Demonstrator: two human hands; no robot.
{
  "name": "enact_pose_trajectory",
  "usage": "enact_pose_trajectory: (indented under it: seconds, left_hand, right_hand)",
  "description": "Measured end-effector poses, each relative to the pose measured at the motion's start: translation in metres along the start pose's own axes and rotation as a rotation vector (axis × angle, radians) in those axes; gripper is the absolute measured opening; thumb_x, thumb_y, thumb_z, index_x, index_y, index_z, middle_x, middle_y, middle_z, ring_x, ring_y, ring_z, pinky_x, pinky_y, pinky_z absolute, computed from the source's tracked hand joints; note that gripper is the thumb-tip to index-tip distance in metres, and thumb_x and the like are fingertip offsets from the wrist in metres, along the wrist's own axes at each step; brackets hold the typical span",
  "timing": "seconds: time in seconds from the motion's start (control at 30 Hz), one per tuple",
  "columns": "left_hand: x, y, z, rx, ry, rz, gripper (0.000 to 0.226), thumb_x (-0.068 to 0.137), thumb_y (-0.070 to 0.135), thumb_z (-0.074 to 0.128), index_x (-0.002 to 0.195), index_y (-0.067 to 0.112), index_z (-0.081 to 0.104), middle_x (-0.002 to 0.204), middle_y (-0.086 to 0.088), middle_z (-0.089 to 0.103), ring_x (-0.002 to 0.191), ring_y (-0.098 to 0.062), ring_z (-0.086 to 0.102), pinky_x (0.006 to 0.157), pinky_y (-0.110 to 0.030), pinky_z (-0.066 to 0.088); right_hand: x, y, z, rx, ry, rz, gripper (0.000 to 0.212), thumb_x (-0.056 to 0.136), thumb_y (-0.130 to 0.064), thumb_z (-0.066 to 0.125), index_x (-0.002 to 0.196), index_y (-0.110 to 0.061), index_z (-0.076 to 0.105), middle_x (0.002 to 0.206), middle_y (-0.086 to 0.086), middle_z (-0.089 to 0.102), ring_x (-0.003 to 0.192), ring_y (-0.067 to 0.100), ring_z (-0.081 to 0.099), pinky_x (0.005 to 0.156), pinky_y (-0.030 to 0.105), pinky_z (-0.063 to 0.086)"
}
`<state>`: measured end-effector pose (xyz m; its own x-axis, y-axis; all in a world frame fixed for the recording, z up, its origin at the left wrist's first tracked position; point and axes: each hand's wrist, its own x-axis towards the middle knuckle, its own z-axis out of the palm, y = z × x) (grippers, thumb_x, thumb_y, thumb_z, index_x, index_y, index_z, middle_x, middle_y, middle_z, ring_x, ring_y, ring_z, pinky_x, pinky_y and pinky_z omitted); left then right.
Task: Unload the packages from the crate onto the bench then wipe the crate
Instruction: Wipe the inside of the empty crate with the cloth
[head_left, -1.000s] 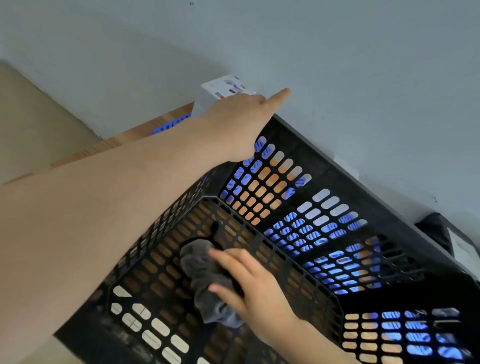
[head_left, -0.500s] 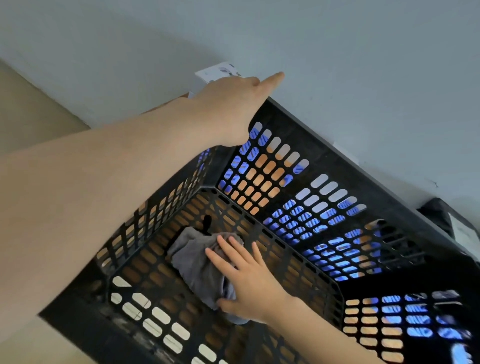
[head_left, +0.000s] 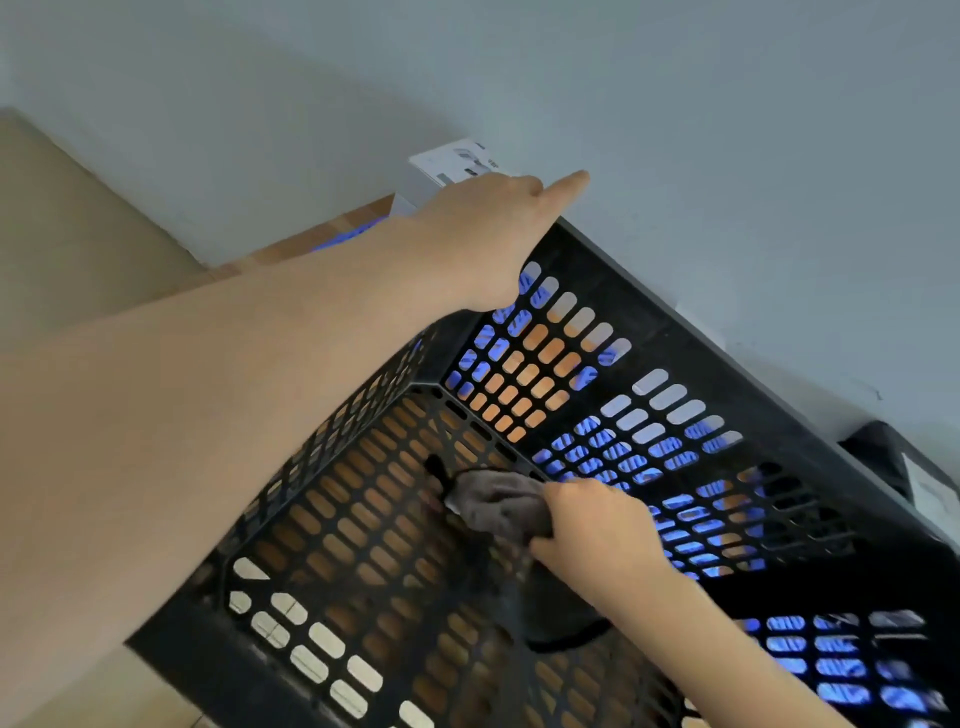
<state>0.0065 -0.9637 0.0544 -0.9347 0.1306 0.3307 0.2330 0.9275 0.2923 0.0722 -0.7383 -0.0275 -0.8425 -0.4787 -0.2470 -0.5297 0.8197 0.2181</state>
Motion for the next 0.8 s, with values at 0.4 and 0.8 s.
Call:
enact_pose_trajectory:
  seconds: [0.4,0.8]
  left_hand:
    - [0.000,0.001,0.001,0.014,-0.014,-0.005,0.102,0.078,-0.004,0.063,0.156,0.023,0.003,0.099,-0.001,0.039,0.089,-0.019,0.042,0.062,-0.030,0.029]
    - [0.000,0.001,0.002,0.026,-0.019,-0.010,0.103,0.078,-0.002,0.066,0.157,0.022,0.003,0.103,-0.003,0.043,0.087,-0.018,0.041,0.056,-0.026,0.026]
  right_hand:
    - [0.029,-0.026,0.041,1.034,-0.334,-0.163,0.073,0.076,-0.018,0.077,0.136,-0.039,0.041,0.125,-0.014,0.057,0.106,0.000,0.054,0.091,0.024,0.048]
    - [0.043,-0.066,0.083,0.264,0.024,-0.421,0.076,0.072,-0.039,0.072,0.139,-0.019,0.044,0.133,0.003,0.048,0.131,0.025,0.033,0.118,0.041,0.005]
